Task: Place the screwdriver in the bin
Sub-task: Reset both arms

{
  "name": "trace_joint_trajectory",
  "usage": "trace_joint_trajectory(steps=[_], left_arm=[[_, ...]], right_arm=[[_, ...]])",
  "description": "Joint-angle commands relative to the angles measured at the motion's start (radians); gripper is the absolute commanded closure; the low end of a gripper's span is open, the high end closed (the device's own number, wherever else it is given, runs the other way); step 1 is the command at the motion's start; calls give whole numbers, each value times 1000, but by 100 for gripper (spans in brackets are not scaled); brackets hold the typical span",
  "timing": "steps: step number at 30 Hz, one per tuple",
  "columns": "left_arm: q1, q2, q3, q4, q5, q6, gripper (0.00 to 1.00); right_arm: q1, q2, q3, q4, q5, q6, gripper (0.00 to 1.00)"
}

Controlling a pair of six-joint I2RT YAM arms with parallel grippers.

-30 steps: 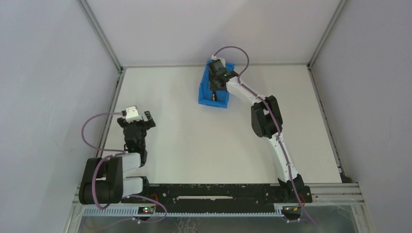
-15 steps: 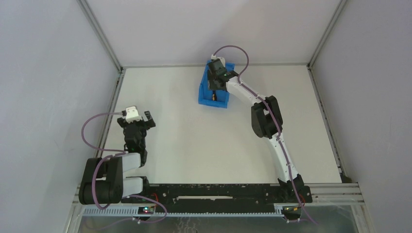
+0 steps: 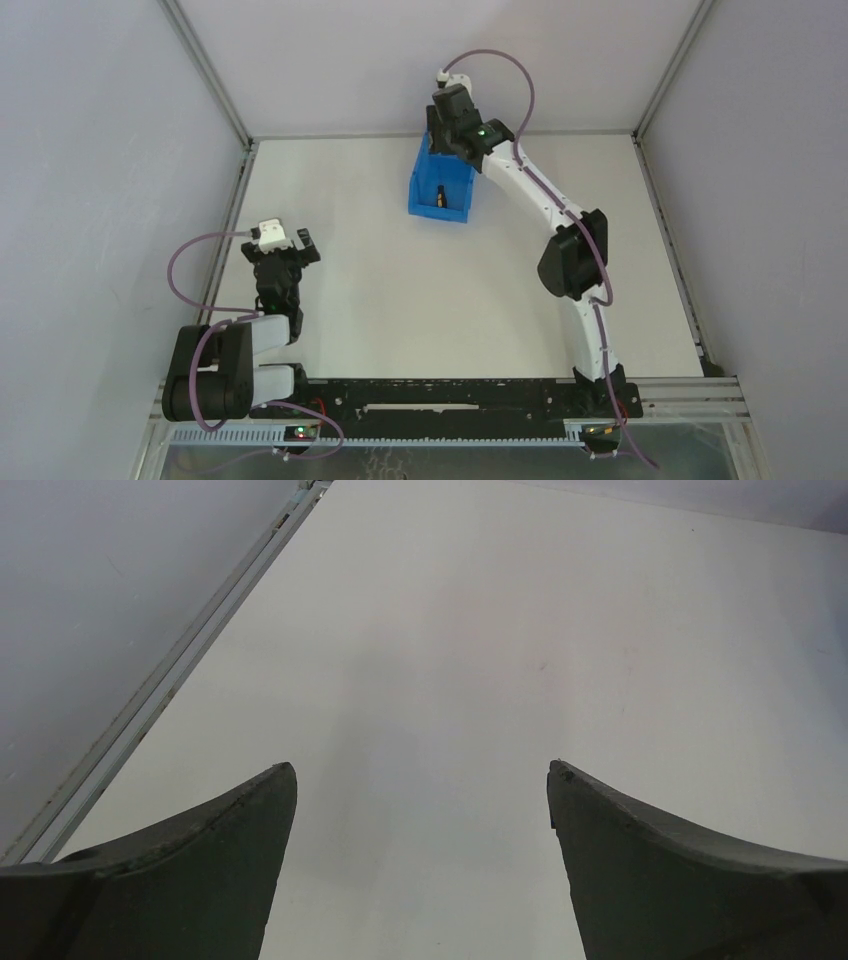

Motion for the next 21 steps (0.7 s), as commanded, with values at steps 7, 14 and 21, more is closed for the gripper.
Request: trace_joint_trajectory(steps=[7, 14, 21], left_arm=[[5, -6, 33, 35, -11, 20, 0], [5, -7, 33, 35, -11, 20, 0], [5, -6, 34, 35, -11, 20, 0]], right_arm=[[37, -187, 50, -82, 36, -74, 0], [37, -257, -23, -89, 75, -98, 0], [15, -332, -119, -99, 87, -155, 0]])
